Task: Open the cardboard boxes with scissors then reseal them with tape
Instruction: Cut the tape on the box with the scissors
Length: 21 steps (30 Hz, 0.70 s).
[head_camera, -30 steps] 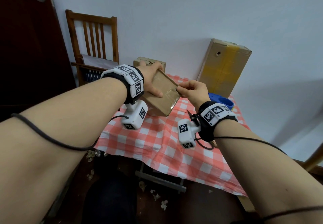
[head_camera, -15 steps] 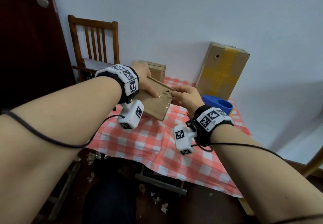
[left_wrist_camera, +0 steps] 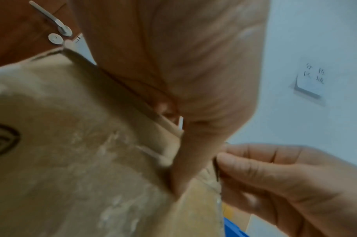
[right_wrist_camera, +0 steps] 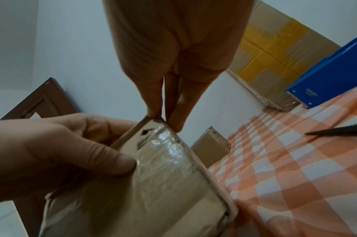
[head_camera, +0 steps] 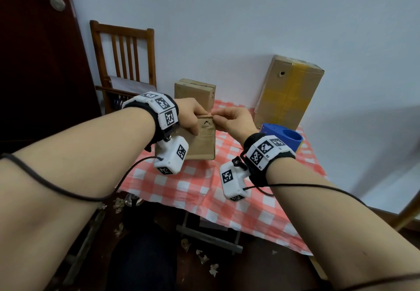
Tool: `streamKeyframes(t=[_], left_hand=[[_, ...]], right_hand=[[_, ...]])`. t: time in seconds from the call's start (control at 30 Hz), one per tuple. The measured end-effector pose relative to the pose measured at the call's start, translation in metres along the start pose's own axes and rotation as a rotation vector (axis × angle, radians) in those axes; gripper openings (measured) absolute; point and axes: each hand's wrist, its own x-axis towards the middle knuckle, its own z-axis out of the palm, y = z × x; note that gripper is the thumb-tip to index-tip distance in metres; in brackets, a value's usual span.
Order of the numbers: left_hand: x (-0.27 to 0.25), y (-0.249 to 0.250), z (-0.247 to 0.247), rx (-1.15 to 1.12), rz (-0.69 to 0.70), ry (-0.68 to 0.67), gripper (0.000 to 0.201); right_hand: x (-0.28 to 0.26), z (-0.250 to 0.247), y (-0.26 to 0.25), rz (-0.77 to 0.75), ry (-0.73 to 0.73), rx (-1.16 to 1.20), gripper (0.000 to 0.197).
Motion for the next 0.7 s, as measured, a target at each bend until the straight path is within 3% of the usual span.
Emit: streamKeyframes(t=[0.23, 0.7], left_hand=[[0.001, -0.013, 0.014, -0.082, 0.008, 0.066, 0.052], [0.003, -0.014, 0.013, -0.109, -0.013, 0.075, 0.044]], right_hand=[[0.003, 0.011, 0.004, -0.051, 0.005, -0.089, 0.014], [0.0, 0.009, 0.005, -0.075, 0.013, -0.073, 0.016]])
